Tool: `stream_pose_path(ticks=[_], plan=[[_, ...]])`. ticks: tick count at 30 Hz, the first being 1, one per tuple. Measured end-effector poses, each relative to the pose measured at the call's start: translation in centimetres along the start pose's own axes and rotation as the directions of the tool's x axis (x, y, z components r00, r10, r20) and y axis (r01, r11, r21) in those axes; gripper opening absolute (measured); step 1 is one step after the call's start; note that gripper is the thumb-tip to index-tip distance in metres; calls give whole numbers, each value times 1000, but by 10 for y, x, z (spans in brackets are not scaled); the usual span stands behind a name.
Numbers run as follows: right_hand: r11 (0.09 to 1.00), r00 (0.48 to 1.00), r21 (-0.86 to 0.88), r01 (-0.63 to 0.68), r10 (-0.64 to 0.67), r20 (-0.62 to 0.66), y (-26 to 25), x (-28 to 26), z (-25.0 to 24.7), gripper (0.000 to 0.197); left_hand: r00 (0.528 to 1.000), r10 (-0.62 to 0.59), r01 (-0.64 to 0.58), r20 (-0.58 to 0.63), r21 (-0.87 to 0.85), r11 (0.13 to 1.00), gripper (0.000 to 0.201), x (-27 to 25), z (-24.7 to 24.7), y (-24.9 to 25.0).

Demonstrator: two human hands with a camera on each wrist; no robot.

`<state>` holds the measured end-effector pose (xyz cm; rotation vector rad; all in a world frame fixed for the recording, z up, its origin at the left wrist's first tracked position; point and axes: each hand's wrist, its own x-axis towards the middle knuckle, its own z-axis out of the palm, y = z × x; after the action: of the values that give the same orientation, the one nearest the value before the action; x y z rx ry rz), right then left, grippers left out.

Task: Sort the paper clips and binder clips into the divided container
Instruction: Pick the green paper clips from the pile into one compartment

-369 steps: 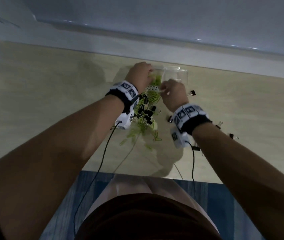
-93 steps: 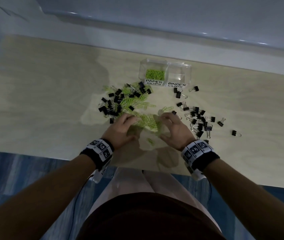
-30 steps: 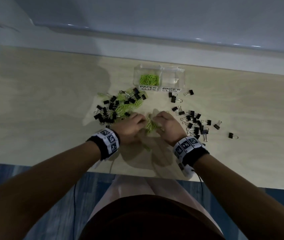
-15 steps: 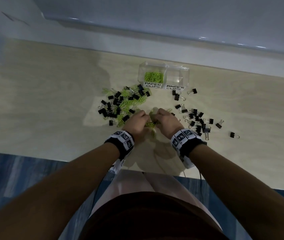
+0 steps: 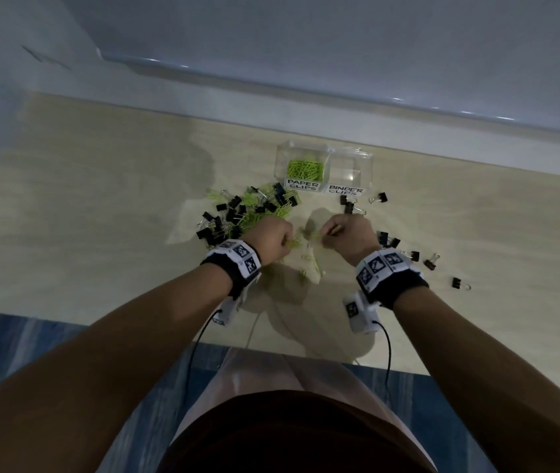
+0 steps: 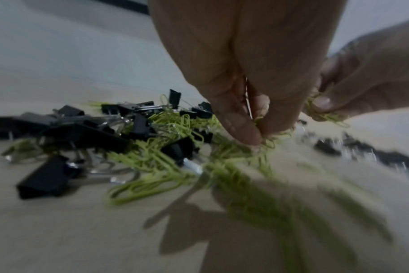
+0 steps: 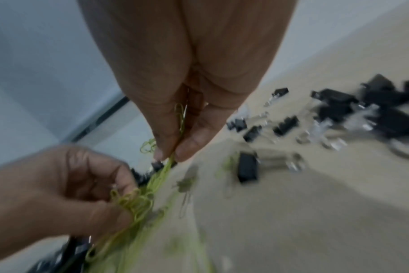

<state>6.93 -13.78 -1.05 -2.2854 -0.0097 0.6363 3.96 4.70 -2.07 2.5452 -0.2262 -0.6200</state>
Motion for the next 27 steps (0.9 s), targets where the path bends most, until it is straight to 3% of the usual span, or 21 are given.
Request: stream_pose_path(ticks=[4, 7, 10, 13, 16, 19, 22, 27], plan=[[995, 992, 89, 50, -39, -117, -29, 33, -28, 13, 982, -134, 94, -133, -269, 959, 10, 14, -32, 4], [992, 968, 62, 114, -97, -233, -53, 66, -39, 10, 957, -152, 72, -247, -306, 949, 10, 37, -62, 10], [993, 960, -54, 101, -111, -256, -70, 90, -42, 7, 918, -212, 108, -334, -304, 947, 10, 68, -84, 15], [994, 968, -88, 59, -78, -237, -69, 99, -40, 20, 904, -237, 145, -357, -265, 953, 12, 94, -92, 21], [992, 954, -75, 98, -115, -277, -54, 86, -36, 24, 929, -209, 127, -304, -270, 955, 17, 104, -87, 23], [974, 936, -50, 219, -224, -273, -35, 59, -28, 23, 936, -178, 85, -303, -298, 951, 22, 90, -82, 16], [968, 940, -19, 250, -248, -235, -15, 34, -12, 19, 927, -168, 44, -335, -347, 937, 20, 53, -78, -10], [946, 954, -129, 297, -299, -1, -8, 7, 27, 13, 951, -185, 123, -249, -245, 962, 9, -28, -49, -75]])
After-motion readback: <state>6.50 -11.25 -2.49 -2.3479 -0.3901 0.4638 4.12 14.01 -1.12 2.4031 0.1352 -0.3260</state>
